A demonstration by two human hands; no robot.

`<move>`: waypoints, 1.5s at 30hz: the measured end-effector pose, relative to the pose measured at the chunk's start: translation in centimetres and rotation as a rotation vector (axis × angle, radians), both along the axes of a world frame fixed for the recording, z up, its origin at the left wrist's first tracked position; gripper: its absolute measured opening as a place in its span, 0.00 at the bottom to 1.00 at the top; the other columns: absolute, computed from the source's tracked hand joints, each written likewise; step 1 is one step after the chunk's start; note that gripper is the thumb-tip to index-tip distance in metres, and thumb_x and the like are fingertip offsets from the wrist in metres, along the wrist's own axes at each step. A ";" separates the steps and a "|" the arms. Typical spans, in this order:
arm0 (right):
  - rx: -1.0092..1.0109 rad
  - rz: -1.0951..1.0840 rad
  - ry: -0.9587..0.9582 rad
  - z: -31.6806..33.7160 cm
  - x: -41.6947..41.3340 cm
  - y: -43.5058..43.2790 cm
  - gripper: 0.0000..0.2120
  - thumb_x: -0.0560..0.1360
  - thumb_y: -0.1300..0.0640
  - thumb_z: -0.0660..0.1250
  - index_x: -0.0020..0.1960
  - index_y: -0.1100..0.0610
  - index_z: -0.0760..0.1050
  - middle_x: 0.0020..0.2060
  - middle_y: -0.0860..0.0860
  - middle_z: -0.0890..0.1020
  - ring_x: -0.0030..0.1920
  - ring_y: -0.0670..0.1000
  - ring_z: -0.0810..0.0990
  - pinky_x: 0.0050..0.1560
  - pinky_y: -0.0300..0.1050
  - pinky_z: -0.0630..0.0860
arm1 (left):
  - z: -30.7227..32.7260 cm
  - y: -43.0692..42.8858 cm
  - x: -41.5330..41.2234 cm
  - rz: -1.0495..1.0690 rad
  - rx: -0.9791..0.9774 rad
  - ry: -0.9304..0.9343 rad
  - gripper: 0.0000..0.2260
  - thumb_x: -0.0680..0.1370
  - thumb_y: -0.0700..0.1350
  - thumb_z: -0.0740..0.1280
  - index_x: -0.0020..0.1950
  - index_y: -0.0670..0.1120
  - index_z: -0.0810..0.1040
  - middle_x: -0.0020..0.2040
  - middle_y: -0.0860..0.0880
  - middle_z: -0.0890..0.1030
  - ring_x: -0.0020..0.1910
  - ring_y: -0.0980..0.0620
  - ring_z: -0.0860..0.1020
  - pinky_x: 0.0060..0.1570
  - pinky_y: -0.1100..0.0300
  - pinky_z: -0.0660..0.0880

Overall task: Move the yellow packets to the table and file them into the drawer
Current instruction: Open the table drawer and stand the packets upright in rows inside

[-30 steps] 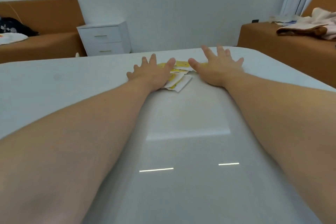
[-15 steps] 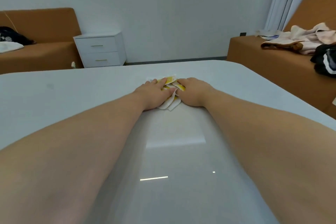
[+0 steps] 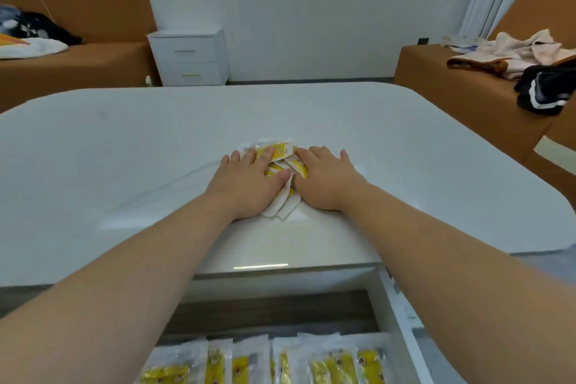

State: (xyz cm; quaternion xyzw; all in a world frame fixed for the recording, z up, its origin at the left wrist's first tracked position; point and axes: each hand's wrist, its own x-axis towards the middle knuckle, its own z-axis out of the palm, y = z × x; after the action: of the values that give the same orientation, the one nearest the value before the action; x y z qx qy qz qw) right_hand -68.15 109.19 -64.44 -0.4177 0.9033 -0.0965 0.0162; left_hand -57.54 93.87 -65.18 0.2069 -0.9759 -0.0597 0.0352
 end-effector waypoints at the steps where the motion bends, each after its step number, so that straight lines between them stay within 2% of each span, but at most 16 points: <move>1: 0.006 0.010 -0.012 0.0 1.5 0.1 0.32 0.81 0.38 0.50 0.82 0.49 0.53 0.80 0.52 0.60 0.80 0.54 0.54 0.79 0.64 0.44 | 0.0 0.4 1.8 0.023 -0.007 0.006 0.39 0.74 0.74 0.39 0.82 0.57 0.52 0.81 0.47 0.58 0.78 0.39 0.57 0.77 0.41 0.50; 5: 0.059 0.011 -0.041 0.6 5.3 0.1 0.31 0.83 0.39 0.48 0.82 0.49 0.50 0.81 0.53 0.57 0.81 0.54 0.52 0.79 0.63 0.42 | 1.0 1.3 6.4 0.107 -0.077 0.176 0.32 0.76 0.72 0.51 0.71 0.53 0.70 0.65 0.45 0.76 0.67 0.42 0.71 0.69 0.45 0.63; 9: -0.077 -0.066 -0.219 2.4 7.1 0.2 0.28 0.86 0.43 0.44 0.83 0.52 0.49 0.80 0.53 0.62 0.80 0.55 0.57 0.79 0.61 0.46 | 2.1 0.0 7.1 0.151 0.028 0.223 0.25 0.77 0.64 0.62 0.72 0.55 0.71 0.59 0.43 0.75 0.59 0.40 0.76 0.59 0.50 0.72; 11: -0.147 -0.119 -0.282 3.0 7.5 0.5 0.24 0.86 0.47 0.46 0.79 0.54 0.60 0.74 0.55 0.71 0.76 0.58 0.65 0.77 0.59 0.56 | 2.1 -0.6 7.3 0.143 0.202 0.205 0.18 0.78 0.63 0.60 0.64 0.60 0.77 0.55 0.44 0.76 0.56 0.41 0.78 0.56 0.50 0.76; 12: -0.137 -0.131 -0.221 3.1 7.6 0.7 0.20 0.86 0.49 0.47 0.71 0.54 0.69 0.68 0.55 0.76 0.71 0.59 0.71 0.71 0.57 0.63 | 2.2 -0.7 7.4 0.132 0.264 0.235 0.14 0.78 0.62 0.59 0.55 0.60 0.80 0.51 0.45 0.78 0.53 0.41 0.79 0.53 0.50 0.77; 14: -0.018 -0.153 0.039 3.5 7.7 0.8 0.12 0.84 0.54 0.52 0.57 0.52 0.73 0.56 0.53 0.79 0.59 0.58 0.77 0.56 0.53 0.69 | 2.9 -0.5 7.8 0.128 0.252 0.291 0.13 0.81 0.59 0.59 0.43 0.55 0.77 0.47 0.46 0.80 0.50 0.41 0.79 0.50 0.50 0.77; 16: 0.062 -0.195 0.267 4.2 8.0 1.0 0.12 0.81 0.57 0.55 0.58 0.52 0.75 0.53 0.52 0.78 0.56 0.57 0.77 0.51 0.51 0.66 | 4.4 -0.2 8.7 0.139 0.070 0.334 0.15 0.83 0.56 0.59 0.40 0.51 0.72 0.45 0.47 0.79 0.50 0.41 0.77 0.50 0.49 0.74; 19: -0.026 -0.276 0.425 5.8 9.5 2.0 0.13 0.78 0.61 0.58 0.56 0.52 0.78 0.49 0.52 0.79 0.53 0.57 0.75 0.48 0.50 0.63 | 6.1 0.3 11.3 0.065 -0.140 0.520 0.19 0.82 0.54 0.63 0.33 0.50 0.66 0.35 0.49 0.73 0.47 0.39 0.74 0.46 0.48 0.72; 23: -0.282 -0.259 0.524 7.6 13.0 4.1 0.06 0.80 0.61 0.60 0.48 0.55 0.76 0.45 0.56 0.82 0.50 0.62 0.75 0.42 0.50 0.63 | 5.8 2.7 16.4 -0.221 -0.254 0.777 0.13 0.78 0.49 0.71 0.35 0.47 0.76 0.30 0.51 0.75 0.35 0.44 0.70 0.35 0.55 0.66; 25: -0.400 -0.236 0.498 8.1 14.9 5.1 0.09 0.82 0.55 0.60 0.50 0.57 0.77 0.43 0.56 0.82 0.48 0.63 0.77 0.40 0.51 0.68 | 5.2 4.1 18.8 -0.323 -0.255 0.746 0.11 0.79 0.51 0.69 0.41 0.46 0.82 0.37 0.51 0.82 0.36 0.45 0.77 0.32 0.56 0.70; 28: -0.530 -0.207 0.237 8.1 17.1 6.7 0.16 0.82 0.46 0.60 0.49 0.56 0.81 0.41 0.52 0.83 0.43 0.57 0.80 0.44 0.54 0.79 | 4.4 5.4 22.0 -0.372 -0.229 0.745 0.08 0.80 0.53 0.70 0.50 0.52 0.87 0.44 0.55 0.86 0.41 0.50 0.85 0.32 0.55 0.76; 33: -0.591 -0.035 -0.236 7.3 20.9 9.9 0.07 0.80 0.51 0.69 0.46 0.51 0.84 0.33 0.45 0.86 0.32 0.44 0.84 0.42 0.42 0.81 | 2.6 6.3 25.6 -0.340 0.043 0.607 0.09 0.76 0.55 0.72 0.54 0.56 0.87 0.43 0.58 0.86 0.37 0.66 0.77 0.36 0.59 0.78; 36: -0.443 0.039 -0.545 6.7 22.5 10.7 0.08 0.77 0.49 0.71 0.45 0.51 0.85 0.34 0.47 0.87 0.38 0.47 0.87 0.51 0.54 0.83 | 1.5 6.4 26.8 -0.379 0.164 0.389 0.10 0.73 0.57 0.71 0.53 0.61 0.86 0.44 0.63 0.86 0.38 0.68 0.79 0.37 0.60 0.80; 40: -0.101 0.040 -0.565 6.4 22.7 10.8 0.21 0.74 0.34 0.65 0.42 0.48 0.87 0.34 0.44 0.87 0.36 0.42 0.85 0.47 0.44 0.81 | 0.4 6.3 27.2 -0.451 0.271 0.201 0.09 0.73 0.54 0.73 0.52 0.62 0.86 0.49 0.70 0.83 0.44 0.66 0.82 0.43 0.63 0.79; 43: 0.018 0.061 -0.469 5.0 22.1 10.4 0.07 0.76 0.47 0.71 0.42 0.45 0.86 0.36 0.41 0.86 0.37 0.42 0.84 0.43 0.41 0.82 | -0.4 6.2 27.2 -0.364 0.266 0.068 0.10 0.71 0.55 0.74 0.52 0.63 0.85 0.52 0.69 0.82 0.49 0.68 0.80 0.49 0.63 0.78; 45: 0.084 0.068 -0.485 3.7 22.0 9.8 0.07 0.75 0.56 0.72 0.46 0.43 0.83 0.42 0.40 0.85 0.42 0.40 0.83 0.42 0.34 0.79 | -0.2 5.3 27.3 -0.234 0.391 -0.053 0.15 0.68 0.56 0.78 0.54 0.64 0.85 0.54 0.72 0.80 0.52 0.72 0.79 0.55 0.66 0.77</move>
State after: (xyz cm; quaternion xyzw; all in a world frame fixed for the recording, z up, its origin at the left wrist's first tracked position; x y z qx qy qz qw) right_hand -46.14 119.03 -60.69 -0.4113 0.8617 -0.1556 0.2534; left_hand -30.21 99.14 -65.40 0.0969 -0.9637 -0.2458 -0.0383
